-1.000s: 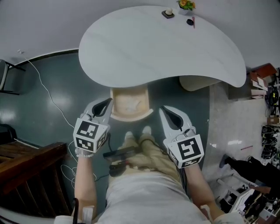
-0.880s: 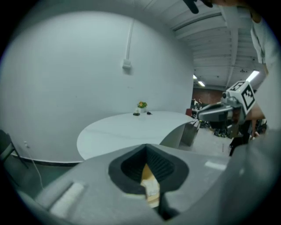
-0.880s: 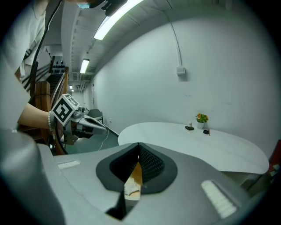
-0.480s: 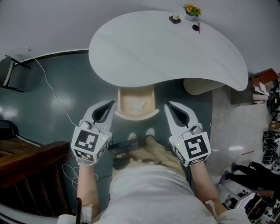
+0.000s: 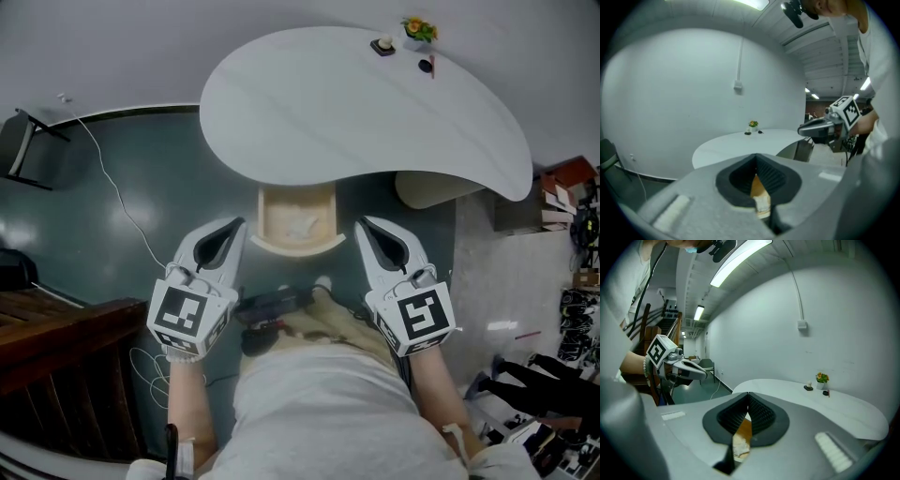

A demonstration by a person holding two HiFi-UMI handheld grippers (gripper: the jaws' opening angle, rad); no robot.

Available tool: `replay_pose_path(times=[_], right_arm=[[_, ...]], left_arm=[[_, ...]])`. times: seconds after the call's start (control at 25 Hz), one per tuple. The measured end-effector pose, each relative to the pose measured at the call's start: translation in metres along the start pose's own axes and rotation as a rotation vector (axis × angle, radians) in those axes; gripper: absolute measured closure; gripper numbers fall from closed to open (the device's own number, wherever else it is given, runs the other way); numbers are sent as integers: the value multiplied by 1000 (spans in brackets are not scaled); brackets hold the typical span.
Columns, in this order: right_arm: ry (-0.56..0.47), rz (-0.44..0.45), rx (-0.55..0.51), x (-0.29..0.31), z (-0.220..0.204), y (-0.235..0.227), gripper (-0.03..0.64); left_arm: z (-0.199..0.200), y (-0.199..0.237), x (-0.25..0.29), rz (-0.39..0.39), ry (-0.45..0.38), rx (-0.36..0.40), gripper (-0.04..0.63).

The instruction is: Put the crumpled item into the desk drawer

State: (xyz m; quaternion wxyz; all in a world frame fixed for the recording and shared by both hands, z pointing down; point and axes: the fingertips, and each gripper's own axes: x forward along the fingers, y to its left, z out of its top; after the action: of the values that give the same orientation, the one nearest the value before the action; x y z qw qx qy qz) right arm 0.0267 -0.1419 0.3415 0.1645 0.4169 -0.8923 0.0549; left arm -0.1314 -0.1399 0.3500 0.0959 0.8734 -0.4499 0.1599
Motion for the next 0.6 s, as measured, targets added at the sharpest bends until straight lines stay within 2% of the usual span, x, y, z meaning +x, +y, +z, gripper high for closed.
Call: replay_pose_path(times=[0.6], right_arm=[[2,4,-13,7,5,4,612]], left_arm=[[5,0,4,-16,-23,2,598]])
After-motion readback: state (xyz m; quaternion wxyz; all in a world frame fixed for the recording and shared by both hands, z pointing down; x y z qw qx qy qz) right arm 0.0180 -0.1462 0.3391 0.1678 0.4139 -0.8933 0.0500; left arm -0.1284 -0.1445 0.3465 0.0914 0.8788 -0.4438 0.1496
